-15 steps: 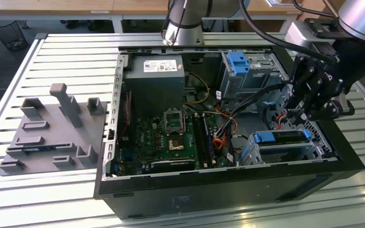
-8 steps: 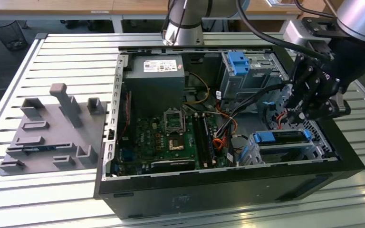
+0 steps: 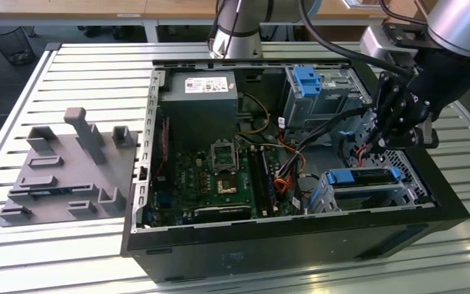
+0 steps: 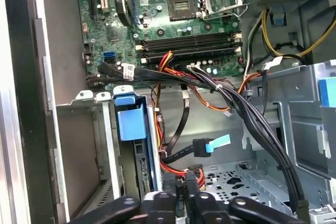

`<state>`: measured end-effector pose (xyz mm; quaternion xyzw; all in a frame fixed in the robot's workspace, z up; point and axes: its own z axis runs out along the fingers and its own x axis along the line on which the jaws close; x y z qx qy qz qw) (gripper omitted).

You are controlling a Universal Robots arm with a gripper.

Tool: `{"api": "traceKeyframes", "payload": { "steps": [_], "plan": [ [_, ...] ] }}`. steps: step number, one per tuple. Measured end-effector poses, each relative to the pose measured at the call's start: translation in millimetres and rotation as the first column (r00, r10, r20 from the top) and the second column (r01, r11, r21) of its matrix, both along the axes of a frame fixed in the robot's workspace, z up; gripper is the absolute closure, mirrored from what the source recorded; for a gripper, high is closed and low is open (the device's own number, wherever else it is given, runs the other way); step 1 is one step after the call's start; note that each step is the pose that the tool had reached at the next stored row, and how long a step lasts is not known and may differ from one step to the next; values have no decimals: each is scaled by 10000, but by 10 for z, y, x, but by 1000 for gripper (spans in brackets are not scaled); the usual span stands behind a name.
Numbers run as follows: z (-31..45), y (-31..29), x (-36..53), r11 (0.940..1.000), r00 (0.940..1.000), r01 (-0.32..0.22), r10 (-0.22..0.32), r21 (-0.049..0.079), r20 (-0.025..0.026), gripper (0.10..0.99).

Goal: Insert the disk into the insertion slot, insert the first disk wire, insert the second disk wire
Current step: 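Insert the first disk wire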

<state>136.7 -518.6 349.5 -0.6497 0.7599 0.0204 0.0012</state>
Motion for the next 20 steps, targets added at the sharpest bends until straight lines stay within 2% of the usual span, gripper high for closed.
{"api": "traceKeyframes", "payload": {
  "steps": [1, 3, 5, 11, 20],
  "plan": [
    [0, 0, 0, 10000, 10000, 1, -1, -2, 0, 922],
    [0, 0, 0, 9999, 9999, -121, 121, -3, 1, 922],
    [-1, 0, -1, 9988, 9988, -481, 481, -3, 0, 922],
    [-3, -4, -1, 9905, 9905, -1372, 1372, -4, 1, 922],
    [-17, -120, -16, 9852, 9851, -1716, 1716, -17, 94, 922]
  ]
}}
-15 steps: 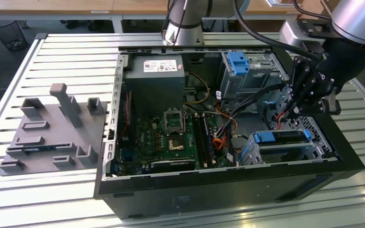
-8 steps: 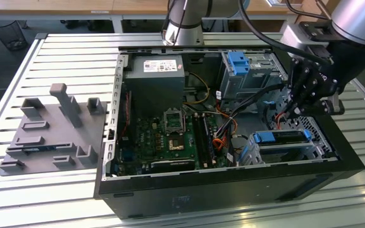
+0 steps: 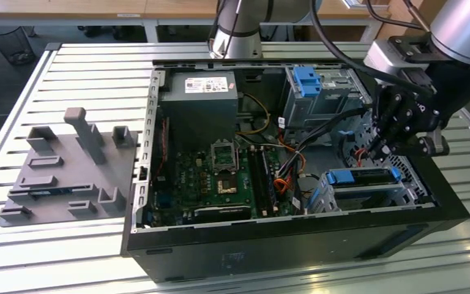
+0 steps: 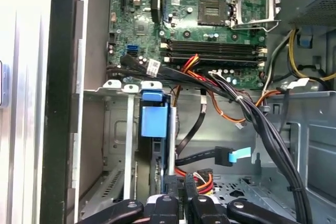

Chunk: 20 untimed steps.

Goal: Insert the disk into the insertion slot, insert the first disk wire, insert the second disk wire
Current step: 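Insert the first disk wire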

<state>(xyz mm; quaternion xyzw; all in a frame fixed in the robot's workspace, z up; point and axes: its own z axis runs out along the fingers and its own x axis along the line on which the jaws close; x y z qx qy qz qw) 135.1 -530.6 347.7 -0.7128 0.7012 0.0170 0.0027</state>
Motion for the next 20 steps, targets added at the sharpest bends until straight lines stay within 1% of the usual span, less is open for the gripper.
{"api": "traceKeyframes", "payload": {
  "steps": [4, 7, 10, 11, 12, 13, 15, 16, 17, 20],
  "plan": [
    [-14, -18, -3, 9999, 9999, -100, 100, -2, 13, 922],
    [-28, -54, -5, 9999, 9999, -146, 146, 0, 14, 922],
    [-38, -91, -12, 9999, 9998, -169, 169, 13, 48, 922],
    [-44, -95, -16, 9999, 9998, -169, 169, 19, 73, 922],
    [-54, -95, -20, 9999, 9998, -169, 169, 17, 109, 922],
    [-63, -95, -26, 9999, 9997, -170, 170, 12, 154, 922],
    [-80, -96, -42, 9999, 9995, -170, 170, 11, 258, 922],
    [-86, -97, -48, 9999, 9994, -170, 170, 12, 293, 922],
    [-90, -99, -52, 9999, 9994, -170, 170, 12, 309, 922],
    [-96, -105, -52, 9999, 9994, -129, 129, 12, 311, 922]
  ]
}}
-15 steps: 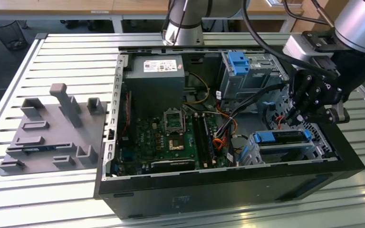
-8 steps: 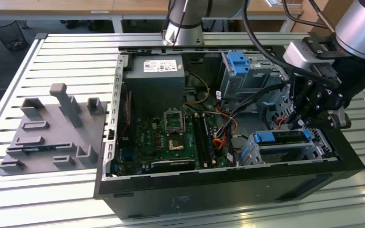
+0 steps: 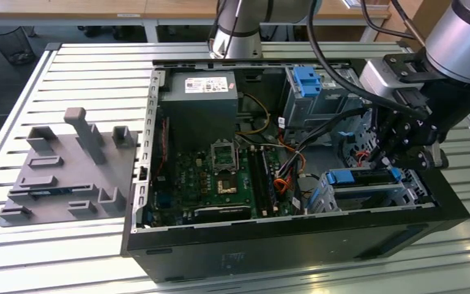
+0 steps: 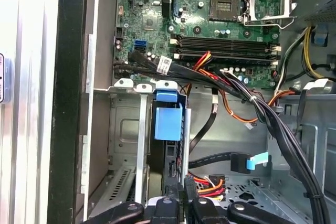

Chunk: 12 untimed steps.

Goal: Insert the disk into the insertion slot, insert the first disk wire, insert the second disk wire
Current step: 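Insert the first disk wire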

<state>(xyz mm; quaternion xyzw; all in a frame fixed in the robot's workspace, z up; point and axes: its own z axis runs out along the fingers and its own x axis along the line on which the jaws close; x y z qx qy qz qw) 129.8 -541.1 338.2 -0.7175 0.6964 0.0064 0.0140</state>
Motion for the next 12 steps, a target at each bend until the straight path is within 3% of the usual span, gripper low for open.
{"api": "traceKeyframes", "payload": {
  "steps": [12],
  "plan": [
    [-14, -30, -5, 9995, 9995, 320, -320, 0, 0, 922]
  ]
}}
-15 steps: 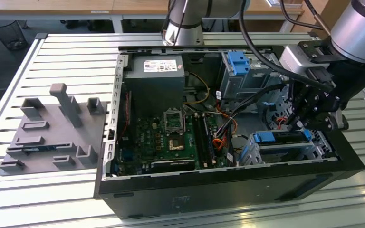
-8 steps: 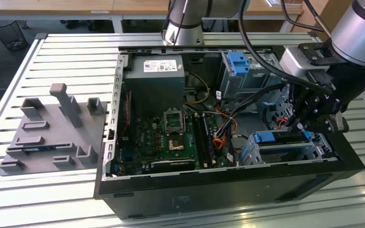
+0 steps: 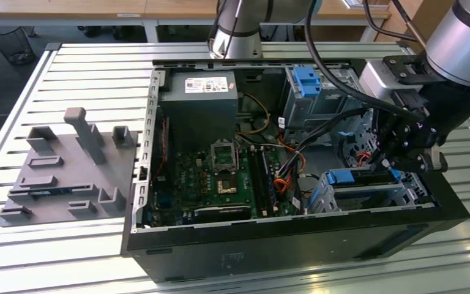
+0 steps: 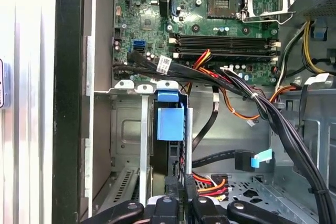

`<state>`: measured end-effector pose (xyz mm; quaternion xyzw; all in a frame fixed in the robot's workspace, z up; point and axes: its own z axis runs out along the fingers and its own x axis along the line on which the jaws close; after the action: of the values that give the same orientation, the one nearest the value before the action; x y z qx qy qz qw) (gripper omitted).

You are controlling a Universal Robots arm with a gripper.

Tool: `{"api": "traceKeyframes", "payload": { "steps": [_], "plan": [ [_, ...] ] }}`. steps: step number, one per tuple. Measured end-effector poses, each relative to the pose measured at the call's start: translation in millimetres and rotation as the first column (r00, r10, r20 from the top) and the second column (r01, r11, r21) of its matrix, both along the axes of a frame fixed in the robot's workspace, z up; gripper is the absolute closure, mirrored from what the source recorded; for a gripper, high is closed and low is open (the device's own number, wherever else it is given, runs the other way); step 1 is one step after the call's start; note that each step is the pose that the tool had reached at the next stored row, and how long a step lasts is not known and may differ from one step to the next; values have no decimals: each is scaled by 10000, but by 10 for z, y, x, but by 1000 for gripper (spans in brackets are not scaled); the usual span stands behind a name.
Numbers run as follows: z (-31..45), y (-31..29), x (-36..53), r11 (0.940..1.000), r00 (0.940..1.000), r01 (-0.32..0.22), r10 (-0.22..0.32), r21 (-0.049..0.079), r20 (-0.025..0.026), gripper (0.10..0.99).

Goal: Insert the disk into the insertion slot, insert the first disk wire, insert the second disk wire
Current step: 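Insert the first disk wire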

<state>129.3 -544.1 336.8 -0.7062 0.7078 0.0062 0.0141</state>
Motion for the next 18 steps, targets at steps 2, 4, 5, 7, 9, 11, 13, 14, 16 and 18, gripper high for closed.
{"api": "traceKeyframes", "payload": {
  "steps": [2, 4, 5, 7, 9, 11, 13, 14, 16, 18],
  "plan": [
    [-4, -4, 0, 10000, 10000, 1, -1, 1, 0, 922],
    [-5, -5, 0, 10000, 10000, 1, -1, -1, 0, 922],
    [-5, -5, 0, 10000, 10000, 0, 0, -1, 0, 922],
    [-9, -8, -2, 10000, 10000, 3, -3, 2, 0, 922],
    [-10, -13, -3, 10000, 10000, 21, -21, 1, 0, 922],
    [-12, -15, -4, 10000, 10000, 51, -51, 1, 0, 922],
    [-15, -18, -4, 10000, 10000, 86, -86, 1, 0, 922],
    [-16, -19, -4, 9999, 9999, 102, -102, -1, 0, 922],
    [-21, -19, -4, 9999, 9999, 117, -117, -2, 0, 922],
    [-28, -19, -4, 9999, 9999, 120, -120, 0, 0, 922]
  ]
}}
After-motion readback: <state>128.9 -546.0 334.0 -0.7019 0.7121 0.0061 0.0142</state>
